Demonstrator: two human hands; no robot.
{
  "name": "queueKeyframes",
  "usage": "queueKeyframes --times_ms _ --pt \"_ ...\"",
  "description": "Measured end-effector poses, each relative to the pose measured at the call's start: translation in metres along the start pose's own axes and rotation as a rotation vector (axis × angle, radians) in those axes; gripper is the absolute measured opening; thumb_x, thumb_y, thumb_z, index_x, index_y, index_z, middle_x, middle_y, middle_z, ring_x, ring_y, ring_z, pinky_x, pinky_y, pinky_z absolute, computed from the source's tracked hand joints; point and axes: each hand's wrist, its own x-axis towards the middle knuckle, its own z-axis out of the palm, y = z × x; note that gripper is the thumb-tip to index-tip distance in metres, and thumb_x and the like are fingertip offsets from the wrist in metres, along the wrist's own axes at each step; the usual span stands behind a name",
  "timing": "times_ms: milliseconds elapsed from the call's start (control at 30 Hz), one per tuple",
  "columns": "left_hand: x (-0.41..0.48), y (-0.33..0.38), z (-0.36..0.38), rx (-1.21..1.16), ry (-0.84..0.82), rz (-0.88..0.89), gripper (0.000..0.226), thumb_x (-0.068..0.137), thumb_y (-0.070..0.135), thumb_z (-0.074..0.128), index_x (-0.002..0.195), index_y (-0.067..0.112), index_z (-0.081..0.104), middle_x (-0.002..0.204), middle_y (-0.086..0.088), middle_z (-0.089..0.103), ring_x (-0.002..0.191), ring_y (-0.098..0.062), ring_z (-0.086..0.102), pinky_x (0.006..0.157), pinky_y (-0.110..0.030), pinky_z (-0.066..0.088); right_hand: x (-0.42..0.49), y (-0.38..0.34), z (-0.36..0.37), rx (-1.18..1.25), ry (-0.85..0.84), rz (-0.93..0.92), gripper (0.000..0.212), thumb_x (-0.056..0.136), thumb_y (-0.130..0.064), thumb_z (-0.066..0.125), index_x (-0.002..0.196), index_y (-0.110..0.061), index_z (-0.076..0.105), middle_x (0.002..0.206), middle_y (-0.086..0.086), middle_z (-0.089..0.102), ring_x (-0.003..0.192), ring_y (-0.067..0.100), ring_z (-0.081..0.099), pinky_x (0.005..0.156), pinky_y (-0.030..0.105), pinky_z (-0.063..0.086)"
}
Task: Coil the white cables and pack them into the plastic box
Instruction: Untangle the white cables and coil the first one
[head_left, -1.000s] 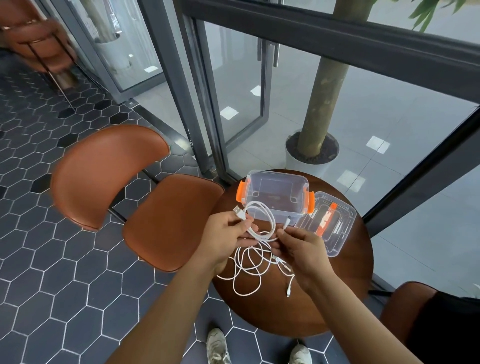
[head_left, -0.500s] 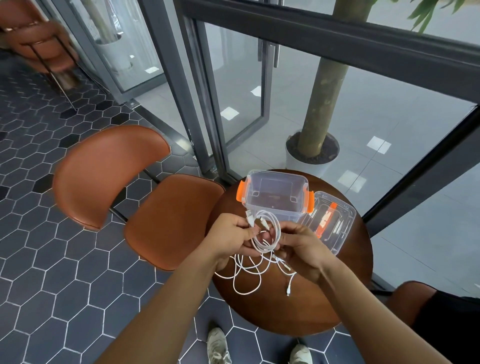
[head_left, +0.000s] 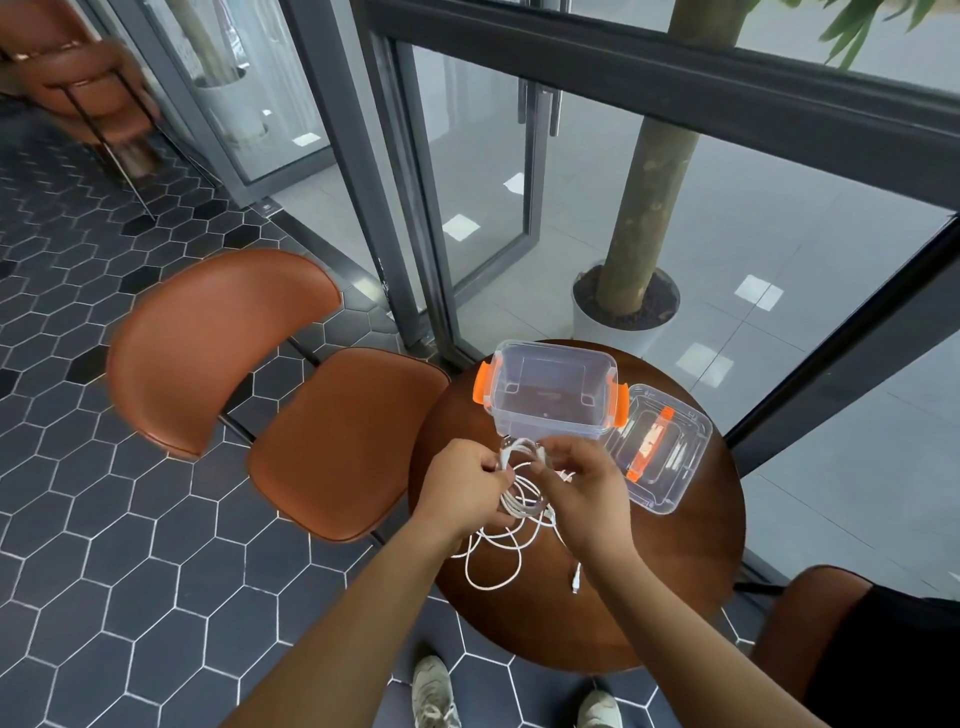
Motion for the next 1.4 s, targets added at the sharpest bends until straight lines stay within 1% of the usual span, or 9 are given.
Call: queueKeyframes --times_ms 133,333,467,633,867,1033,1167,1267,1400 --pt "0.001 -0.004 -0.003 -0.078 0.046 -0.037 0.021 0.096 0.005 0.060 0.086 -0.013 0.062 0.080 -0.020 0.068 0.062 -0.035 0.074 0.067 -0.054 0.062 -0.003 -0.006 -0.006 0.226 0.156 0.051 0.014 0.091 -0.004 0.069 0.092 -0.019 0.069 0.088 -0.009 0.078 0.081 0.002 0.073 0.072 0.025 0.058" --pt "-0.005 0.008 -0.002 -0.173 0.043 0.057 0.016 0.098 0.005 0.057 0.085 0.010 0.066 0.088 -0.017 0.070 0.070 -0.028 0.076 0.071 -0.042 0.064 0.008 -0.013 -0.011 0.692 0.283 0.315 0.007 0.096 -0.002 0.061 0.101 -0.004 0.065 0.085 0.011 0.078 0.083 0.026 0.077 0.073 0.040 0.062" --pt "-0.005 0.002 0.001 -0.114 0.023 0.162 0.020 0.097 0.004 0.058 0.082 0.014 0.066 0.082 -0.013 0.071 0.069 -0.026 0.076 0.072 -0.048 0.063 0.023 -0.007 -0.017 0.823 0.100 0.590 0.015 0.096 0.001 0.061 0.111 0.003 0.062 0.083 0.018 0.074 0.069 0.025 0.075 0.058 0.031 0.060" --pt "-0.007 0.008 -0.007 0.051 -0.082 0.244 0.012 0.097 0.005 0.057 0.091 0.005 0.067 0.081 -0.011 0.072 0.067 -0.023 0.076 0.071 -0.040 0.063 0.029 -0.002 -0.022 0.655 -0.120 0.535 0.017 0.093 -0.002 0.065 0.103 0.011 0.065 0.076 0.019 0.070 0.057 0.021 0.068 0.047 0.024 0.052" --pt "-0.002 0.010 -0.013 -0.032 -0.074 0.144 0.018 0.096 0.005 0.061 0.081 0.008 0.069 0.074 -0.017 0.071 0.065 -0.035 0.074 0.068 -0.051 0.063 0.018 -0.002 -0.022 0.665 -0.320 0.436 0.043 0.103 -0.032 0.051 0.104 0.004 0.073 0.098 0.023 0.075 0.086 0.033 0.072 0.082 0.040 0.060" --pt "-0.003 0.010 -0.012 -0.046 -0.135 0.059 0.018 0.096 0.005 0.061 0.081 0.003 0.069 0.077 -0.021 0.071 0.068 -0.037 0.074 0.068 -0.048 0.063 0.018 0.003 -0.024 0.707 -0.382 0.470 0.032 0.078 0.003 0.073 0.109 0.010 0.070 0.113 0.037 0.066 0.095 0.045 0.066 0.092 0.049 0.054" --pt "0.002 0.003 -0.008 0.033 -0.109 -0.011 0.023 0.093 0.003 0.063 0.071 -0.001 0.066 0.066 -0.017 0.068 0.063 -0.038 0.073 0.065 -0.053 0.062 0.013 0.006 -0.014 0.932 -0.301 0.583 0.037 0.083 0.015 0.062 0.118 0.004 0.055 0.096 0.029 0.069 0.076 0.033 0.069 0.072 0.037 0.060" --pt "0.006 0.000 -0.006 0.420 -0.026 0.099 0.026 0.087 0.011 0.062 0.063 0.004 0.055 0.062 -0.015 0.068 0.056 -0.029 0.071 0.058 -0.046 0.060 0.001 0.005 0.003 1.026 -0.144 0.581 0.027 0.087 0.016 0.059 0.104 -0.004 0.052 0.085 0.025 0.070 0.067 0.030 0.067 0.064 0.034 0.060" --pt "0.002 0.003 0.008 0.678 0.050 0.226 0.025 0.083 0.019 0.062 0.061 0.012 0.051 0.065 -0.006 0.061 0.064 -0.028 0.058 0.057 -0.041 0.043 -0.008 0.000 0.022 0.782 0.173 0.475 0.015 0.089 0.007 0.066 0.090 -0.003 0.055 0.081 0.023 0.071 0.058 0.020 0.071 0.056 0.026 0.058"
